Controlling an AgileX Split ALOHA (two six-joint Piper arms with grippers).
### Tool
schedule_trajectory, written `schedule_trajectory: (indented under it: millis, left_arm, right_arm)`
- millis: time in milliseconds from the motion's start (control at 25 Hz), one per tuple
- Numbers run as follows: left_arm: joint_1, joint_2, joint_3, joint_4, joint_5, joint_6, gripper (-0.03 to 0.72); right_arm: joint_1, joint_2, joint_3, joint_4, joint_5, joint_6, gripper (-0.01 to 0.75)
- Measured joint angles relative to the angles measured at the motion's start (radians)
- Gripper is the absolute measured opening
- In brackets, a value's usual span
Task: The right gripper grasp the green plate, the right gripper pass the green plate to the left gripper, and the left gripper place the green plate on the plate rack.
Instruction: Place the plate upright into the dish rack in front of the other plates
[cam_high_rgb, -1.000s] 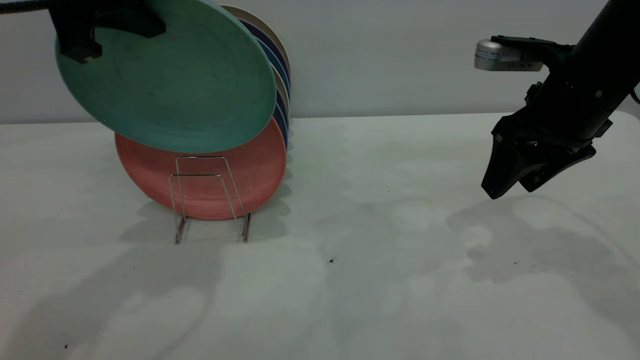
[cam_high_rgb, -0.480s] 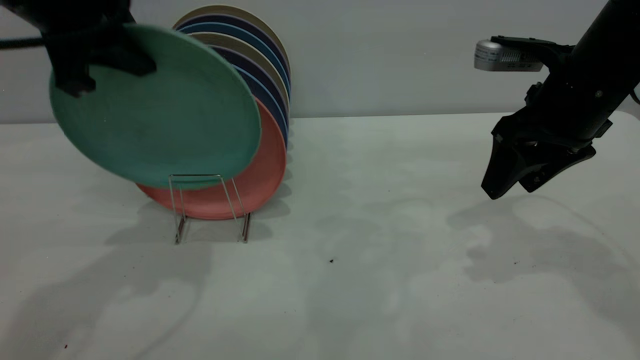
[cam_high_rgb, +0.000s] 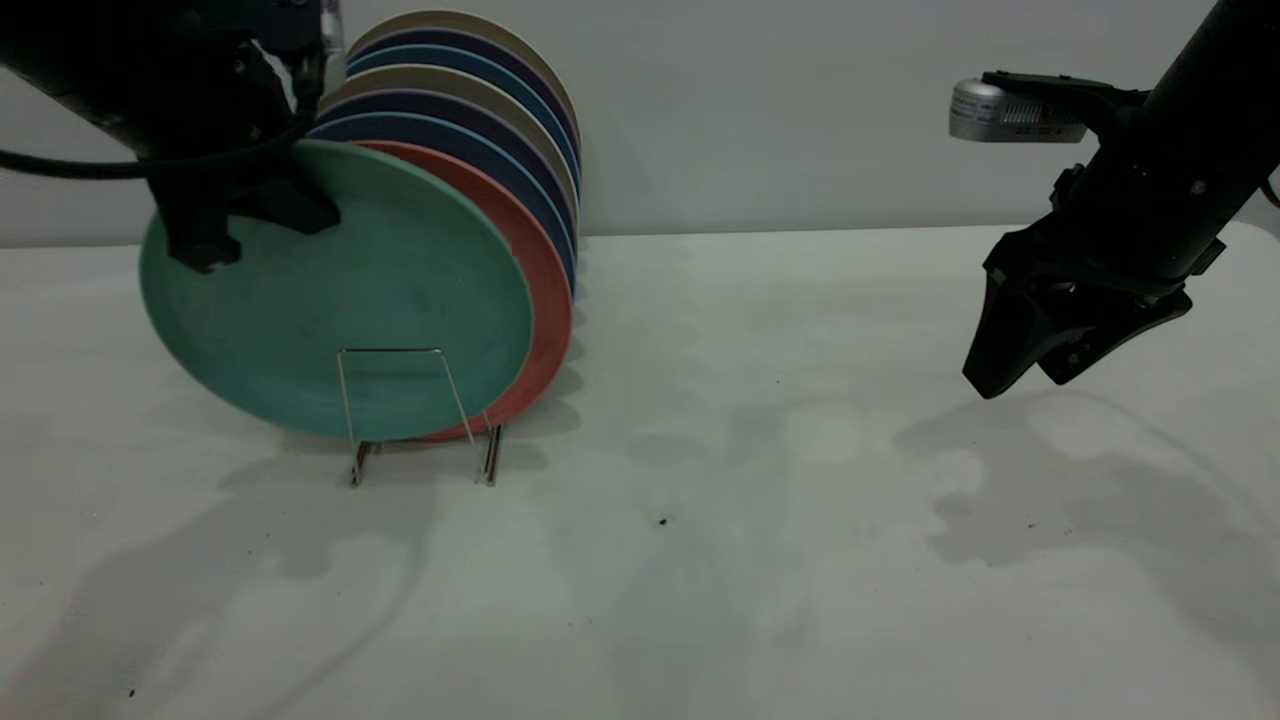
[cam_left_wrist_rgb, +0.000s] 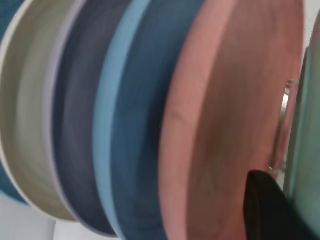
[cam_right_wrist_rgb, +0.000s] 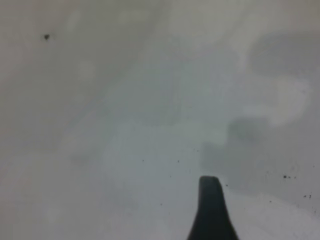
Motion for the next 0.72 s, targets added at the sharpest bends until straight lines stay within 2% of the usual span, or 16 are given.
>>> schedule_trajectory:
  millis: [120,200,440,560,720]
  left_arm:
    - [0.0,0.0,0.0,-0.034,-0.001,0.01,0.142]
    - [0.0,0.0,0.0,-0.044,0.005,0.029,0.181]
    - [0.0,0.0,0.0,-0.051,0.023,0.092,0.371]
    - [0.0,-0.004,0.0,-0.051,0.026,0.1,0.403]
    - [0.0,-0.049,0.0,-0.051,0.058,0.104,0.406]
  right_arm:
    - [0.0,0.0,0.0,0.0,0.0,0.0,0.573]
    - [0.0,0.0,0.0,0.0,0.0,0.0,0.573]
    - [0.0,0.0,0.0,0.0,0.001,0.0,0.573]
    - [0.0,0.0,0.0,0.0,0.001,0.0,0.573]
    - [0.0,0.0,0.0,0.0,0.001,0.001,0.573]
